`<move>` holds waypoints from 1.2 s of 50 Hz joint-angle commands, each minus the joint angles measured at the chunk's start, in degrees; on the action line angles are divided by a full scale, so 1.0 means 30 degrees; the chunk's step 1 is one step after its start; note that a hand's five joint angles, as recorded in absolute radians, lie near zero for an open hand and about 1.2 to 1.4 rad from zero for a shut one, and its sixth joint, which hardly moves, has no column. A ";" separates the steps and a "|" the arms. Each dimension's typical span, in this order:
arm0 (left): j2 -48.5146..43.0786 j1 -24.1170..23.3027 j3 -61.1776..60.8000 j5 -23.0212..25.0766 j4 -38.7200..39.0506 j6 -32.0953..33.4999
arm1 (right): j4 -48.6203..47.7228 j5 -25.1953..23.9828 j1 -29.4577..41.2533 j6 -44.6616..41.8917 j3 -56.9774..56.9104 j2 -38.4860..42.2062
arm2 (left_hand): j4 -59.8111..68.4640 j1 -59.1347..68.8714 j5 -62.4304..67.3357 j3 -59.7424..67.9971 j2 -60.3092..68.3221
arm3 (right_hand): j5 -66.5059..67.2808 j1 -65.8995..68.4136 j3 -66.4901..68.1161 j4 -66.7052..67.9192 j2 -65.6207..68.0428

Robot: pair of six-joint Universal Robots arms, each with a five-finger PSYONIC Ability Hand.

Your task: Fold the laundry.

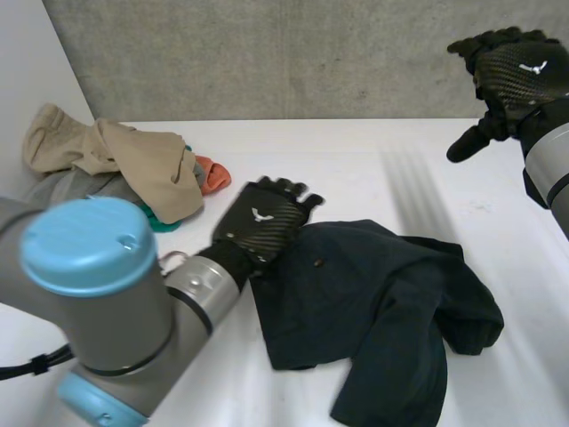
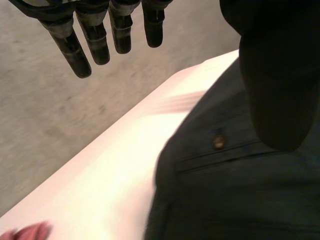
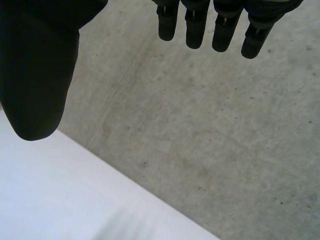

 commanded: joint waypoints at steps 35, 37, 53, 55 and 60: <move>-0.4110 -0.2156 -0.1174 -0.1945 -0.0287 -0.4145 | -0.0072 -0.1254 0.0479 -0.3327 0.3328 0.2089 | 0.4679 0.4896 0.4240 0.4493 0.4554 | -0.0909 -0.0953 -0.0616 -0.0622 -0.0605; -0.4491 -0.2273 -0.0881 -0.2092 -0.0082 -0.3970 | -0.0102 -0.1254 0.0479 -0.3269 0.3329 0.2089 | 0.6131 0.6348 0.5693 0.5945 0.6006 | -0.0909 -0.0953 -0.0616 -0.0622 -0.0605; 0.1272 0.1911 0.1986 -0.3975 0.2494 -0.3587 | -0.0160 -0.0932 0.0684 -0.3239 0.3212 0.1093 | 2.2844 2.3061 2.2406 2.2658 2.2719 | -0.0909 -0.0953 -0.0616 -0.0622 -0.0605; 0.1745 0.2208 0.2604 -0.2977 0.2731 -0.3792 | -0.0190 -0.0902 0.0947 -0.3239 0.3182 0.1005 | 2.2844 2.3061 2.2406 2.2658 2.2719 | -0.0909 -0.0953 -0.0616 -0.0622 -0.0605; 0.2041 0.1800 0.4070 -0.0835 0.2586 -0.4875 | -0.0248 -0.0669 0.1212 -0.3239 0.3124 0.1005 | 2.2844 2.3061 2.2406 2.2658 2.2719 | -0.0909 -0.0953 -0.0616 -0.0622 -0.0605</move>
